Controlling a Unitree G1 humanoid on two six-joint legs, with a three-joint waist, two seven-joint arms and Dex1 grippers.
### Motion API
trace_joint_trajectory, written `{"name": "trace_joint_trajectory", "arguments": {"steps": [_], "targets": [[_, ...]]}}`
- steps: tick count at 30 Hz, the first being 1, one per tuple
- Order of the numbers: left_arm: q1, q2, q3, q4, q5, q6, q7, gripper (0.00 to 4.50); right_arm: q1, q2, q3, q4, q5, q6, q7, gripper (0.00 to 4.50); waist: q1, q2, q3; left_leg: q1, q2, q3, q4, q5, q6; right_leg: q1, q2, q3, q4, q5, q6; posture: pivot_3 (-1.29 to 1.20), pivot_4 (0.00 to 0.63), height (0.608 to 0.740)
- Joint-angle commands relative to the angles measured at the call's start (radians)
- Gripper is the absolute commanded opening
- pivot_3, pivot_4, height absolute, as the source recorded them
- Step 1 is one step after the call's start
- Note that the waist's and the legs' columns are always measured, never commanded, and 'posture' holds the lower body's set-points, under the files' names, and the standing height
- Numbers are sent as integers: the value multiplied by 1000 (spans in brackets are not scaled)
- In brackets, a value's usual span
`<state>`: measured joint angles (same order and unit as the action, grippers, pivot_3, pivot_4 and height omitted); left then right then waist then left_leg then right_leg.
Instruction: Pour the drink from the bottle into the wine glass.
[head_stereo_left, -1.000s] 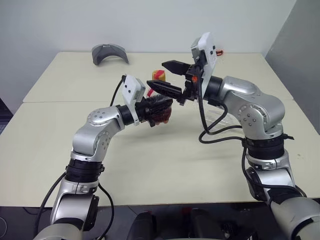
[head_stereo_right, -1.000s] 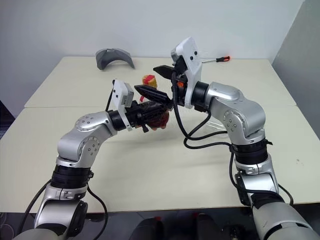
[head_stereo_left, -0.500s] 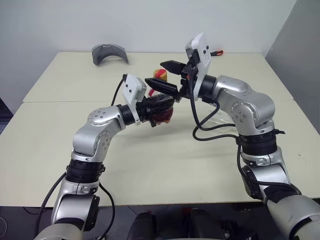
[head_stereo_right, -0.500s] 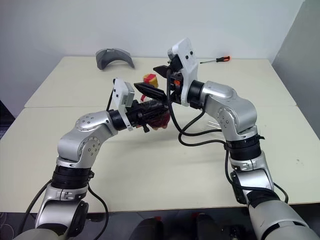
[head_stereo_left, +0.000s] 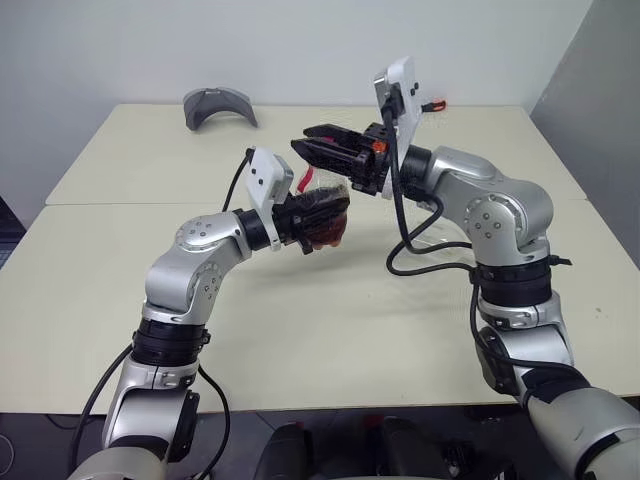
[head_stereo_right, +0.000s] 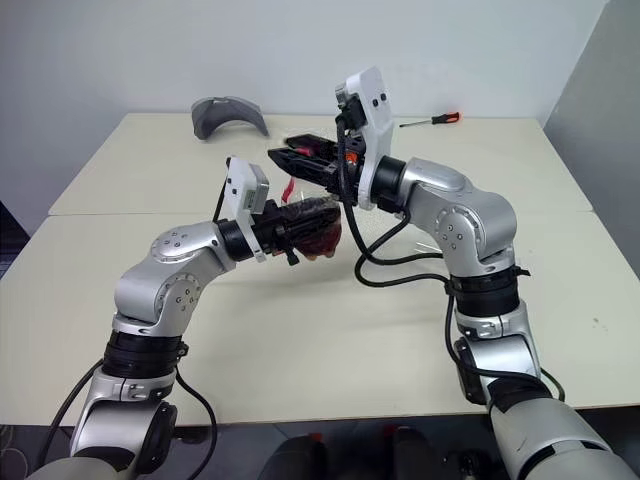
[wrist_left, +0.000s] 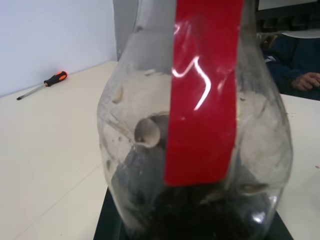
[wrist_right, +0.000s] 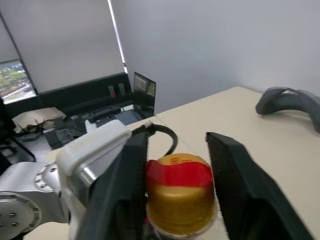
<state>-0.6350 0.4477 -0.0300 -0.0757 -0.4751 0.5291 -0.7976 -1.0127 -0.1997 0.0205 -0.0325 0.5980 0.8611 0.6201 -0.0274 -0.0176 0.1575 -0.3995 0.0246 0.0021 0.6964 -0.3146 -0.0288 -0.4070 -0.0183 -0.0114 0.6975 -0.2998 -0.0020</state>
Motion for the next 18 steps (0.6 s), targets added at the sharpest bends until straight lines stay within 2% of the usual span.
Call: {"name": "trace_joint_trajectory", "arguments": {"steps": [1,3,9,13,18], "targets": [[-13,6,31,-59,-20,-16,-6,917,-26,-12,-22,-30,14,-11,2,1277,0,0,0,0,0,0,0,0,0,0,0,0,0,0,0,0,150,740],[-14,7,33,-62,-23,-12,-7,917,-20,-37,9,-38,-9,-43,42,1276,0,0,0,0,0,0,0,0,0,0,0,0,0,0,0,0,150,740],[14,34,37,-133,-64,39,-35,903,-32,-108,54,5,25,-135,303,1276,-1,0,0,0,0,0,0,0,1,0,0,0,0,0,0,0,150,740],[61,57,37,-273,-143,122,-39,902,-80,-127,59,98,63,-163,498,1276,-2,1,1,0,0,0,0,-1,1,0,0,0,0,0,0,0,150,740],[76,67,57,-361,-210,202,0,900,-137,-112,79,228,16,-229,593,1276,-2,1,1,0,0,0,0,-1,1,0,0,0,0,0,0,0,150,740]]}}
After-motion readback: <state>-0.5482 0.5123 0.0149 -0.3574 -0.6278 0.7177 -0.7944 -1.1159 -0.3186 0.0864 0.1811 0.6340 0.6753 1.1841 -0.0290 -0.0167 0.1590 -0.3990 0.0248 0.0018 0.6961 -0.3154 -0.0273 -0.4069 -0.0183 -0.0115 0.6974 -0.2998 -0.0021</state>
